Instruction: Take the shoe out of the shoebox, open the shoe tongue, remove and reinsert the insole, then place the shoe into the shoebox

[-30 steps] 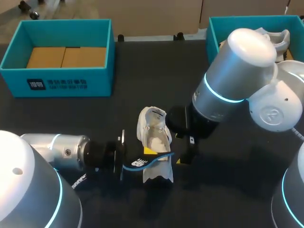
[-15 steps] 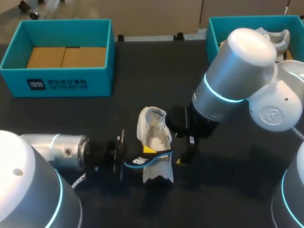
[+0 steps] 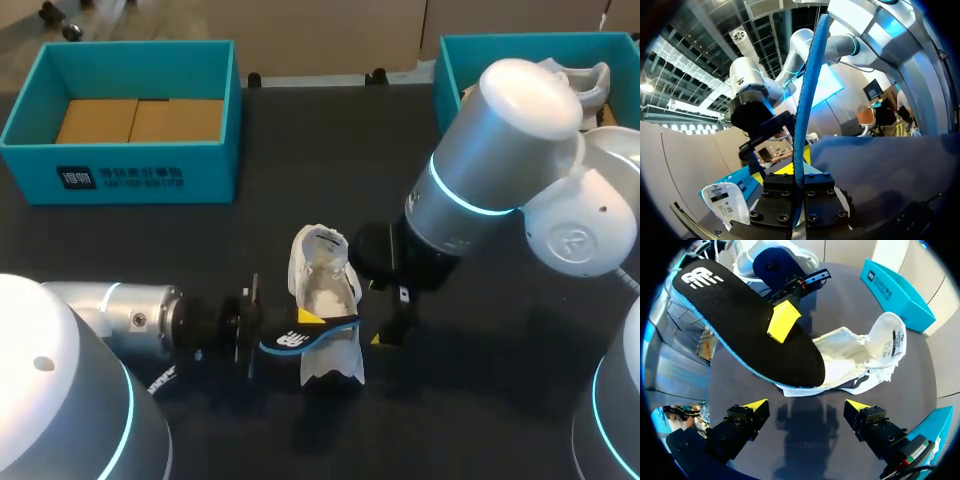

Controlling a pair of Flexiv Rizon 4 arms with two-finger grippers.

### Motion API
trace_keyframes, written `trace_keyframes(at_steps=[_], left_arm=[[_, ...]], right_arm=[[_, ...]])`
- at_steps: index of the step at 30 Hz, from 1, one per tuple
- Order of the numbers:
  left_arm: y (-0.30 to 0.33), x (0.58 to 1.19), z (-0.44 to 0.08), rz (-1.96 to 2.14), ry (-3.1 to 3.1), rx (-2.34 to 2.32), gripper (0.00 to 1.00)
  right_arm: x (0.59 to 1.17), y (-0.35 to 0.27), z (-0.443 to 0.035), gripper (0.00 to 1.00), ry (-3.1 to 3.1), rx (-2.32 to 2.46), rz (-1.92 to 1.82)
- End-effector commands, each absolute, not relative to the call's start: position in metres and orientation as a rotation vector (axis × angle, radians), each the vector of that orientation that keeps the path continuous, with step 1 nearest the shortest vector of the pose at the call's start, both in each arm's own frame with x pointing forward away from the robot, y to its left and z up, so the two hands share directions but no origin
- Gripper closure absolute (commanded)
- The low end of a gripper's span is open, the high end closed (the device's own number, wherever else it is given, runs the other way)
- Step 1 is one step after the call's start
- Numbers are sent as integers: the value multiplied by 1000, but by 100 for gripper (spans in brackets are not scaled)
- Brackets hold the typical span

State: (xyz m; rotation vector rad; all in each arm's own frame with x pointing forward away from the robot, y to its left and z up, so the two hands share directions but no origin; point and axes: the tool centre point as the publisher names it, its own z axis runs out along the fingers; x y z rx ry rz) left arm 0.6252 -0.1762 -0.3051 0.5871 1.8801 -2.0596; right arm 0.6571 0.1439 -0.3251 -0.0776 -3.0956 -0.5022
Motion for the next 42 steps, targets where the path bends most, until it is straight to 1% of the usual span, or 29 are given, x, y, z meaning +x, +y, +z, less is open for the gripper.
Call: trace_keyframes(at_steps=[1,17,42], left_arm=[[-175,626,-307,-2053,1884,581,100],[-173,630,-311,-2035,1917,573,100],[-182,651,-339,-1903,1977,593,100]], right_arm=[[657,145,-329,0,-3096,-72,-503],[664,153,-352,0,-3109,-60,-437],[664,153,-352,0,-3109,-60,-437]])
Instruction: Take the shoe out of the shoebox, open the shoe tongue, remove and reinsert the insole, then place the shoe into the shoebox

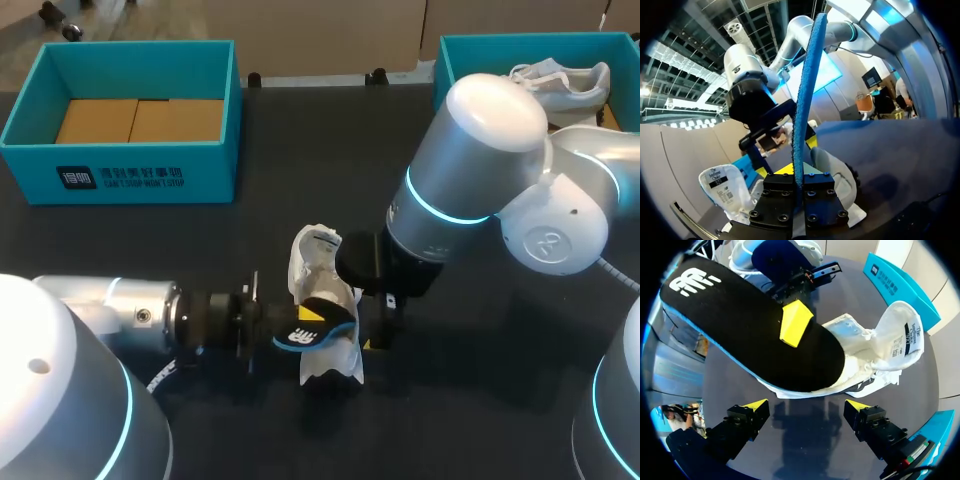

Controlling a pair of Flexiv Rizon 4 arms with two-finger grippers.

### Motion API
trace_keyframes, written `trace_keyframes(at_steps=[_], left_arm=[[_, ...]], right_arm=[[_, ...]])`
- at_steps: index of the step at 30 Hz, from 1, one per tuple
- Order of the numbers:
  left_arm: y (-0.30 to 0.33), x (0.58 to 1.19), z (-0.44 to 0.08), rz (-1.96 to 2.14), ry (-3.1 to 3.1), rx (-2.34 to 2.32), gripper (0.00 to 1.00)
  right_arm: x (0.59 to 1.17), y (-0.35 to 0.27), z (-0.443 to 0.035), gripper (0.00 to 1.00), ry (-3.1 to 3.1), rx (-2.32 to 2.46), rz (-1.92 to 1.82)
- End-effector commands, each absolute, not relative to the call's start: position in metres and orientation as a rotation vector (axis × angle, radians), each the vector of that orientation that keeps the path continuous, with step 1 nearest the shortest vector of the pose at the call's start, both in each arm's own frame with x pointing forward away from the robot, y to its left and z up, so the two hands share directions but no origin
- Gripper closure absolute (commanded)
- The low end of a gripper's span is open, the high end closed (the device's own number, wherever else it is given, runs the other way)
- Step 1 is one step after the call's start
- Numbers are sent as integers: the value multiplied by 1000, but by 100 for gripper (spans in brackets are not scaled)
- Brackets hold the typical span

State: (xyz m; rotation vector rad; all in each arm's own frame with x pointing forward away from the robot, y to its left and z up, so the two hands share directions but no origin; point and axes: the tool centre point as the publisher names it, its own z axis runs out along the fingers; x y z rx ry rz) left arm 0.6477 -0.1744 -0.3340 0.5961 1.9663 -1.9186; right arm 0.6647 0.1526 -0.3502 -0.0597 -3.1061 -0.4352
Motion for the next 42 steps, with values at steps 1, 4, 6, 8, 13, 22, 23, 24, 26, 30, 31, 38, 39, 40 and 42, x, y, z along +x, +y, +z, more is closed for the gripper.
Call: trace_keyframes(at_steps=[1,4,6,8,13,22,23,24,26,30,31,38,39,40,42], left_arm=[[-182,652,-340,-1899,1979,585,100],[-182,655,-344,-1875,1989,557,100],[-181,657,-346,-1854,2003,538,100],[-181,659,-348,-1828,2025,523,100],[-178,662,-353,-1806,2050,492,100],[-176,659,-348,-1832,2041,488,100],[-176,659,-347,-1832,2041,489,100],[-175,658,-346,-1834,2040,490,100],[-175,657,-344,-1834,2038,495,100],[-173,656,-342,-1835,2033,496,89],[-173,656,-341,-1835,2031,497,86],[-174,655,-336,-1829,2026,511,82],[-175,655,-336,-1828,2026,513,83],[-175,655,-335,-1827,2026,514,83],[-176,654,-334,-1825,2026,519,83]], right_arm=[[664,153,-352,0,-3109,-60,-437],[664,153,-352,0,-3109,-60,-437],[664,153,-352,0,-3109,-60,-437],[664,153,-352,0,-3109,-60,-437],[664,153,-352,0,-3109,-60,-437],[664,153,-352,0,-3109,-60,-437],[664,153,-352,0,-3109,-60,-437],[664,153,-352,0,-3109,-60,-437],[664,153,-352,0,-3109,-60,-437],[664,153,-352,0,-3109,-60,-437],[664,153,-352,0,-3109,-60,-437],[664,153,-352,0,-3109,-60,-437],[664,153,-352,0,-3109,-60,-437],[664,153,-352,0,-3109,-60,-437],[664,153,-352,0,-3109,-60,-437]])
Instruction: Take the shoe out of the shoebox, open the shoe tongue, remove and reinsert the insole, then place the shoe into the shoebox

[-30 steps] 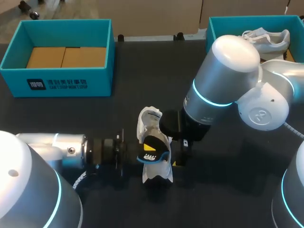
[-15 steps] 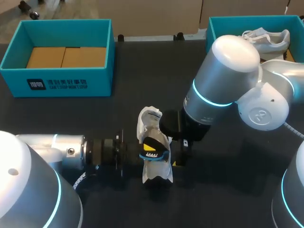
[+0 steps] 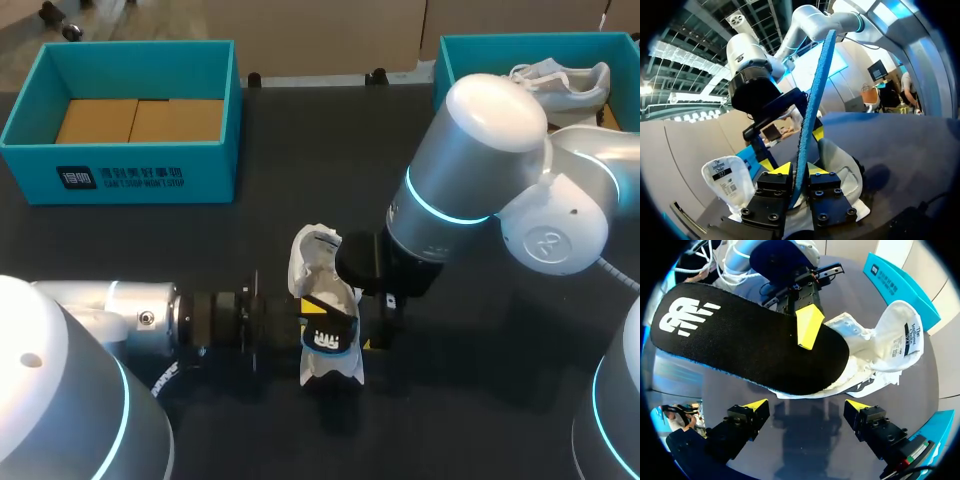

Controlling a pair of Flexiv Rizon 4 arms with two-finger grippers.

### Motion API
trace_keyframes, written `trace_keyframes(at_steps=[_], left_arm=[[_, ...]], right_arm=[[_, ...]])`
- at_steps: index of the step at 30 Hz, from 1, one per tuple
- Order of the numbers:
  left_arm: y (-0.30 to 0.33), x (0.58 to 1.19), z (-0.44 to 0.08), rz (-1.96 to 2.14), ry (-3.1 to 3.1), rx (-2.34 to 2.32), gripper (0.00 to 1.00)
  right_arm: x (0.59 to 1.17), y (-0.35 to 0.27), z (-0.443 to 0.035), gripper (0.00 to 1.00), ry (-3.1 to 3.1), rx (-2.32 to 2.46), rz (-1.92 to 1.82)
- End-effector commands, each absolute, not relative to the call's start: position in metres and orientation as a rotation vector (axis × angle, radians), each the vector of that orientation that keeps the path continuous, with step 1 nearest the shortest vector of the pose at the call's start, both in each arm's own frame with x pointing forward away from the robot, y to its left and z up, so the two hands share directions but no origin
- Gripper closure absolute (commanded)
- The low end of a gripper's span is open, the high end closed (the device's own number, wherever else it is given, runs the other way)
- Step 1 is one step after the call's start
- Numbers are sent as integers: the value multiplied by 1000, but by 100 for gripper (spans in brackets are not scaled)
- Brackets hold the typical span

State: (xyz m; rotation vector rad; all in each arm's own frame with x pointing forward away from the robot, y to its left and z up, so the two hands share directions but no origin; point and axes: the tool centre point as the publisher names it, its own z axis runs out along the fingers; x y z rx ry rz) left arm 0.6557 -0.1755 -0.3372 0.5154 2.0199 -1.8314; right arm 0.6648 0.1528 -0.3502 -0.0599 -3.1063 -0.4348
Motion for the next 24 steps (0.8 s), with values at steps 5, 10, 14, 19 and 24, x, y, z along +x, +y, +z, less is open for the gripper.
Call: trace_keyframes(at_steps=[5,10,14,19,24], left_arm=[[-179,654,-330,-1809,2029,537,84],[-182,653,-325,-1791,2041,564,79],[-184,652,-321,-1765,2056,583,77],[-186,651,-316,-1721,2087,606,75],[-190,648,-308,-1690,2117,638,74]], right_arm=[[664,153,-352,0,-3109,-60,-437],[664,153,-352,0,-3109,-60,-437],[664,153,-352,0,-3109,-60,-437],[664,153,-352,0,-3109,-60,-437],[664,153,-352,0,-3109,-60,-437]])
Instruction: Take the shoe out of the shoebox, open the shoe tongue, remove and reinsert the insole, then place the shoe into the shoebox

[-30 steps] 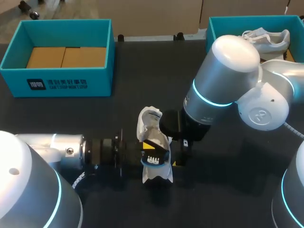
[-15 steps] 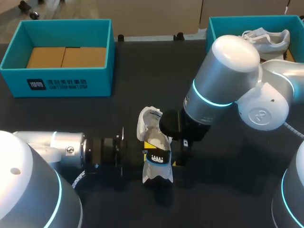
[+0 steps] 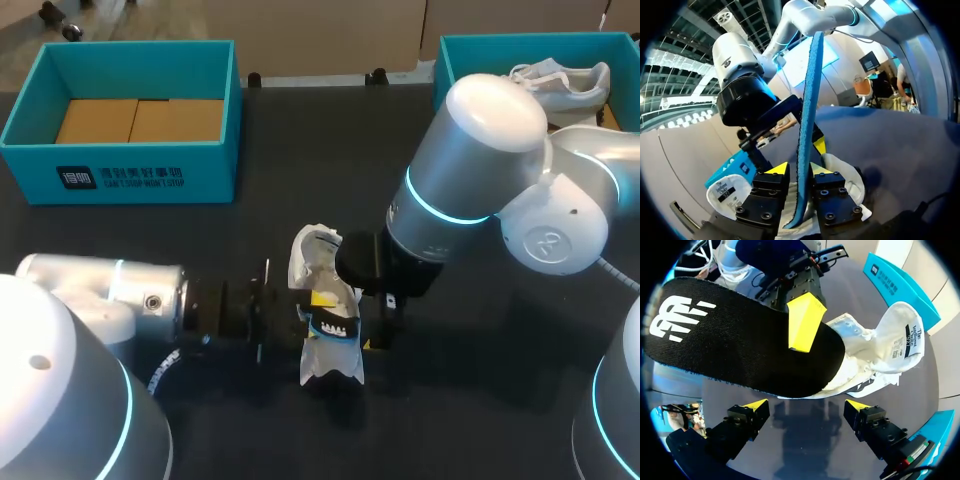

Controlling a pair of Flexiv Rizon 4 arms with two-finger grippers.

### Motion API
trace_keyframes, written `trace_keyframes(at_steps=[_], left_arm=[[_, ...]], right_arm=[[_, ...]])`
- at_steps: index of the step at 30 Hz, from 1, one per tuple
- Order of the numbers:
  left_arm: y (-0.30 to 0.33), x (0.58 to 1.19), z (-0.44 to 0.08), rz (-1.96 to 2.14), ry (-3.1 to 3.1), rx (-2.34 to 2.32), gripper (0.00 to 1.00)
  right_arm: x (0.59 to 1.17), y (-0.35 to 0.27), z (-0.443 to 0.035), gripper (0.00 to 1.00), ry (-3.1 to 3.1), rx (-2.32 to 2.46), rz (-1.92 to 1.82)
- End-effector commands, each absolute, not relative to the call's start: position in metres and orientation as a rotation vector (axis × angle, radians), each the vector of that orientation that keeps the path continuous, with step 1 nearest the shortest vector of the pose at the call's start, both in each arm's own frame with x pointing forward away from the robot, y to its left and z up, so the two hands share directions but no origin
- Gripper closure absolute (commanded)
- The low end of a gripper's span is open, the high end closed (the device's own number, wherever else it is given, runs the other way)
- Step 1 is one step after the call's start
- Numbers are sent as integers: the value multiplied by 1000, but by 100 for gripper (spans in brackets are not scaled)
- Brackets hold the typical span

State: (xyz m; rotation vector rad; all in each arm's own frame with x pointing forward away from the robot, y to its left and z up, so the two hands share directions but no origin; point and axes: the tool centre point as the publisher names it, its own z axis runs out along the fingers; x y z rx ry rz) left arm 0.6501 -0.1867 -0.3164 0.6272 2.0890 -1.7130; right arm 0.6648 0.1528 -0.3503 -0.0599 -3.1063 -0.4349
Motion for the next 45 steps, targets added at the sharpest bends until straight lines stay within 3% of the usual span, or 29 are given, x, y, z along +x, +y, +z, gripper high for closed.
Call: trace_keyframes(at_steps=[1,10,11,13,45], left_arm=[[-190,647,-307,-1691,2120,644,73],[-199,641,-301,-1625,2208,704,74],[-201,641,-301,-1616,2214,709,78],[-203,641,-304,-1604,2221,730,100],[-186,670,-343,-1558,2081,747,100]], right_arm=[[664,153,-352,0,-3109,-60,-437],[664,153,-352,0,-3109,-60,-437],[664,153,-352,0,-3109,-60,-437],[664,153,-352,0,-3109,-60,-437],[664,153,-352,0,-3109,-60,-437]])
